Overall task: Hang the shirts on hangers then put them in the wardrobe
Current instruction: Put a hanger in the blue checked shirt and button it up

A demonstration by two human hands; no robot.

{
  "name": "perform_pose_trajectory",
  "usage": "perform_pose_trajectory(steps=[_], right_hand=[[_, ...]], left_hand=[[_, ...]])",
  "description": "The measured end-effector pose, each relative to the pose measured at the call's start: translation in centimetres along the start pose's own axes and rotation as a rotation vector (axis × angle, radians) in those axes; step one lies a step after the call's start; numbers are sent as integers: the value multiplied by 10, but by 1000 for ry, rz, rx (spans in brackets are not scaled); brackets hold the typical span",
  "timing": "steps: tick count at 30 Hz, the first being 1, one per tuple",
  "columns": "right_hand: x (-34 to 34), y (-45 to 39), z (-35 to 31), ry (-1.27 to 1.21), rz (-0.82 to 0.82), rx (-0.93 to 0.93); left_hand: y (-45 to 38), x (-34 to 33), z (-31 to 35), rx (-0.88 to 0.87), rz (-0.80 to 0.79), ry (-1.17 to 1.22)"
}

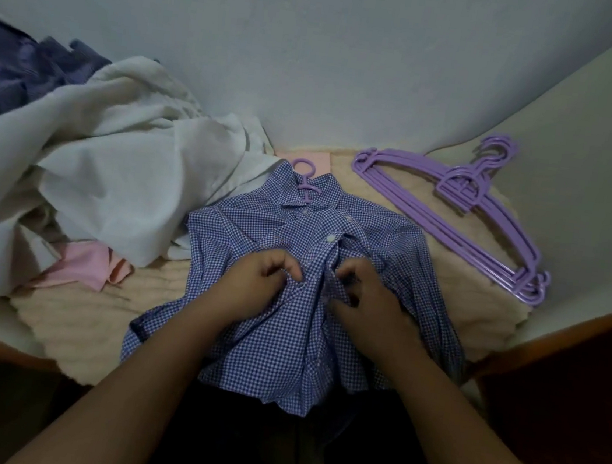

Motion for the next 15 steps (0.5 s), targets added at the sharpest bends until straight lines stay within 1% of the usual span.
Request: perform_pose_trajectory(steps=[4,6,8,11,13,15], right_hand=[[15,10,-12,-222,62,56],[18,14,-10,-354,57,19],[17,19,-5,-477,41,-56],[14,24,-5,-643,4,-113],[14,27,-11,-690,-1,-101],[16,30,-13,-703,33,-107]], left_hand=[[19,-1,8,114,10,284],[29,0,16,96,52,460],[38,1,25,62,95,570],[46,-6,33,57,60,724],[51,-14,36,100,6,858],[55,-20,37,145,-14,930]])
Point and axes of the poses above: each hand's wrist, its own y-axis away from the middle knuckle, its own x-axis out of the back of the hand, z = x × y, the point moved 6 cm from there along -y, towards the middle knuckle, and after that the axes turned 12 degrees about y, right-handed, at the moved point
